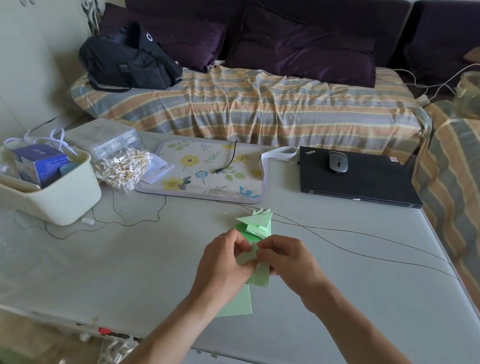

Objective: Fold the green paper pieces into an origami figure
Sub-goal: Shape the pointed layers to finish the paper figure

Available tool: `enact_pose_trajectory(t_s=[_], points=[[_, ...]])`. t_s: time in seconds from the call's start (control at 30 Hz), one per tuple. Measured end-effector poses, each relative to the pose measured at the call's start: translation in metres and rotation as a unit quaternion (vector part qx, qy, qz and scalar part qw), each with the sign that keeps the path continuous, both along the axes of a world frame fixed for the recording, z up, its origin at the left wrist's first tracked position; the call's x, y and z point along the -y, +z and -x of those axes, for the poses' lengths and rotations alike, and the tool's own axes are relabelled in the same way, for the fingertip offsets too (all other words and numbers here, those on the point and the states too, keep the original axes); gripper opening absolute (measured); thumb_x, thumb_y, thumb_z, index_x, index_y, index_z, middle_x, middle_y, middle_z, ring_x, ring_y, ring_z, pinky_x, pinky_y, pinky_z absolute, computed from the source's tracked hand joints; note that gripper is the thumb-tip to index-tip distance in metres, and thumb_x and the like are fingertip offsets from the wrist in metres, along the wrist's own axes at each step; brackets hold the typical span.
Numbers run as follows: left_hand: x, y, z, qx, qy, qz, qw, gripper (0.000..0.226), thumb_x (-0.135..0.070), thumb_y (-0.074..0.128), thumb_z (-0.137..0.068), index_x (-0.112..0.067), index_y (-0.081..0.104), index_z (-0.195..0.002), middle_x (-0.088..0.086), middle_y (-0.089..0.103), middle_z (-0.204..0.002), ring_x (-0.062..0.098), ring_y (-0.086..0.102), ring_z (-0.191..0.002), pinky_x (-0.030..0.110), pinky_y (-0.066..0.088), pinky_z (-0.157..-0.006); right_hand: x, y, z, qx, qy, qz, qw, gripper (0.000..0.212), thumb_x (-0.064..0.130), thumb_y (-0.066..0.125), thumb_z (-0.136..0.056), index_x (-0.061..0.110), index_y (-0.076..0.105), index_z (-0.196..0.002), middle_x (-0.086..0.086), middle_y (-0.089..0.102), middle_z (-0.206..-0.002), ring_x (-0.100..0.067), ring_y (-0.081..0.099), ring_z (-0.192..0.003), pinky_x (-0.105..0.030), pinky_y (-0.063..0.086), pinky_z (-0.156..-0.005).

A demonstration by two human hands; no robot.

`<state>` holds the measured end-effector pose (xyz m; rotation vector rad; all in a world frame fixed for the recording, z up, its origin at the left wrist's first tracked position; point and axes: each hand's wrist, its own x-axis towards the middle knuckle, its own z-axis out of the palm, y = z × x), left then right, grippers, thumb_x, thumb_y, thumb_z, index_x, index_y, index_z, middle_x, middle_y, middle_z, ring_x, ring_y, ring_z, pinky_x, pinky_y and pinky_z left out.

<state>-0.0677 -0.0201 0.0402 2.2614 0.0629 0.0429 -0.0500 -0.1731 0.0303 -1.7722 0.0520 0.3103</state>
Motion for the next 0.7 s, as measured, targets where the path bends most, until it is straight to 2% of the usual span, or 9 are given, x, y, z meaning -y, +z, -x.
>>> enact_pose_trajectory(t_s=[0.07, 0.13, 0.23, 0.3, 0.4, 0.47, 0.63, 0.7], points=[[-0.0009, -0.0002, 0.0001, -0.001, 0.01, 0.017, 1.0, 0.014, -0.017, 0.071, -0.078, -0.025, 0.061, -0.084, -0.011, 0.067, -0.076, 0.005, 0.062, -0.067, 0.017, 0.047, -0.058, 0.0008, 0.0006, 0.0001, 0.007, -0.003, 0.022, 1.0, 0.014, 0.025, 0.065, -0.077, 0.021, 0.078, -0.083, -0.005, 0.073, -0.077, -0.014, 0.06, -0.07, -0.042, 0.053, -0.072], [-0.0011, 0.0008, 0.0008, -0.006, 0.019, 0.031, 0.999, 0.011, -0.014, 0.065, -0.083, -0.024, 0.062, -0.087, -0.01, 0.068, -0.075, 0.003, 0.062, -0.063, 0.013, 0.044, -0.053, 0.001, 0.0016, 0.0013, 0.015, -0.006, 0.037, 0.999, 0.016, 0.019, 0.066, -0.084, 0.027, 0.079, -0.082, 0.005, 0.073, -0.076, -0.01, 0.06, -0.07, -0.031, 0.048, -0.07], [-0.0006, 0.0008, 0.0019, -0.016, 0.004, 0.027, 0.999, 0.007, -0.025, 0.065, -0.087, -0.027, 0.061, -0.092, -0.01, 0.07, -0.078, 0.001, 0.065, -0.066, 0.02, 0.052, -0.061, 0.0005, 0.0008, 0.0017, 0.025, -0.007, 0.052, 0.998, 0.025, 0.014, 0.065, -0.088, 0.032, 0.081, -0.081, 0.006, 0.076, -0.079, -0.008, 0.063, -0.073, -0.026, 0.048, -0.07], [-0.0004, 0.0001, 0.0016, -0.025, -0.012, 0.021, 0.999, 0.016, -0.033, 0.068, -0.087, -0.028, 0.059, -0.099, -0.01, 0.069, -0.08, 0.003, 0.066, -0.069, 0.027, 0.054, -0.066, 0.0003, -0.0002, 0.0014, 0.035, -0.01, 0.066, 0.997, 0.022, 0.015, 0.067, -0.088, 0.031, 0.082, -0.084, 0.008, 0.076, -0.08, -0.009, 0.066, -0.076, -0.026, 0.049, -0.072], [-0.002, -0.0025, 0.0008, -0.051, -0.036, 0.003, 0.998, 0.045, -0.049, 0.077, -0.078, -0.029, 0.052, -0.111, -0.011, 0.064, -0.086, 0.007, 0.062, -0.071, 0.026, 0.049, -0.062, 0.0022, 0.0002, 0.0009, 0.035, -0.014, 0.06, 0.997, 0.02, 0.014, 0.069, -0.088, 0.029, 0.081, -0.085, 0.006, 0.077, -0.082, -0.013, 0.07, -0.08, -0.028, 0.052, -0.074], [-0.0014, -0.0053, 0.0015, -0.065, -0.053, -0.016, 0.996, 0.06, -0.054, 0.08, -0.069, -0.03, 0.048, -0.115, -0.011, 0.062, -0.088, 0.007, 0.06, -0.071, 0.027, 0.049, -0.064, 0.002, 0.0014, 0.0017, 0.033, -0.009, 0.045, 0.998, 0.017, 0.013, 0.07, -0.087, 0.026, 0.08, -0.083, 0.004, 0.077, -0.08, -0.01, 0.068, -0.076, -0.026, 0.051, -0.071], [0.0045, -0.0083, 0.0052, -0.06, -0.066, -0.05, 0.995, 0.077, -0.067, 0.079, -0.057, -0.029, 0.045, -0.115, -0.014, 0.062, -0.102, 0.01, 0.062, -0.09, 0.034, 0.054, -0.077, -0.0005, 0.0007, 0.0022, 0.029, -0.016, 0.042, 0.999, 0.006, 0.019, 0.076, -0.083, 0.022, 0.075, -0.078, 0.003, 0.074, -0.075, -0.007, 0.065, -0.069, -0.026, 0.051, -0.066], [0.0063, -0.0079, 0.0061, -0.063, -0.064, -0.052, 0.995, 0.079, -0.072, 0.075, -0.056, -0.027, 0.045, -0.113, -0.013, 0.062, -0.103, 0.01, 0.062, -0.093, 0.033, 0.054, -0.078, -0.0007, 0.0002, 0.0021, 0.027, -0.014, 0.039, 0.999, 0.006, 0.019, 0.076, -0.083, 0.022, 0.075, -0.078, 0.004, 0.073, -0.074, -0.008, 0.065, -0.069, -0.026, 0.051, -0.065]])
